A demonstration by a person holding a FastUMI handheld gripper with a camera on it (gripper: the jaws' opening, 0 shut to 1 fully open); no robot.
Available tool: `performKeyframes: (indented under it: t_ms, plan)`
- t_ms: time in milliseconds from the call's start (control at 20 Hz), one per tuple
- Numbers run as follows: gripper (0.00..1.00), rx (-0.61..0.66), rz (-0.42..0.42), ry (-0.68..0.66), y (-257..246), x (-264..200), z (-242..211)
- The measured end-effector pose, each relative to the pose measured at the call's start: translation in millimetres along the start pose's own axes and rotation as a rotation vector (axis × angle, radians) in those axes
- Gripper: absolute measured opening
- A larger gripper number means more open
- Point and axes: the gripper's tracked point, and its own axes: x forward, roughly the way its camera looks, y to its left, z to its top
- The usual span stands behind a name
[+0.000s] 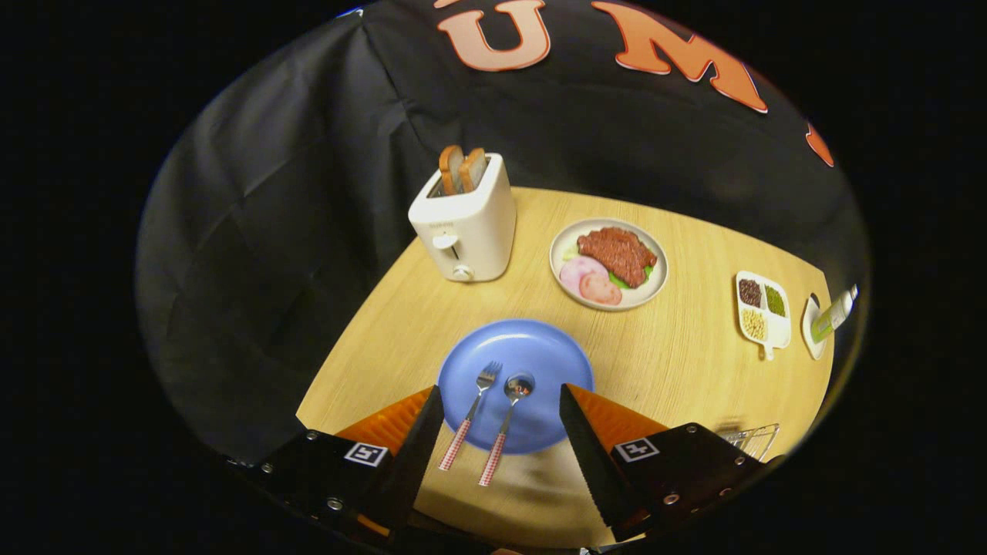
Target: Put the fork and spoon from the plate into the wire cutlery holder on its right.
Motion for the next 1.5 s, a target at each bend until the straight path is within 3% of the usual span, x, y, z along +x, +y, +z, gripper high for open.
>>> performKeyframes:
  t_ms: [250, 700, 1150, 1500]
  plan:
    - [0.85, 0.056, -0.036, 0.171, -2.8, 39.2, -39.9]
    - [0.71, 0.075, -0.094, 0.326, -8.4, 70.2, -78.0]
    - [0.3, 0.08, -0.133, 0.447, -10.7, 84.3, -98.6]
    - [0.09, 0.126, -0.143, 0.482, -15.2, 91.0, -98.2]
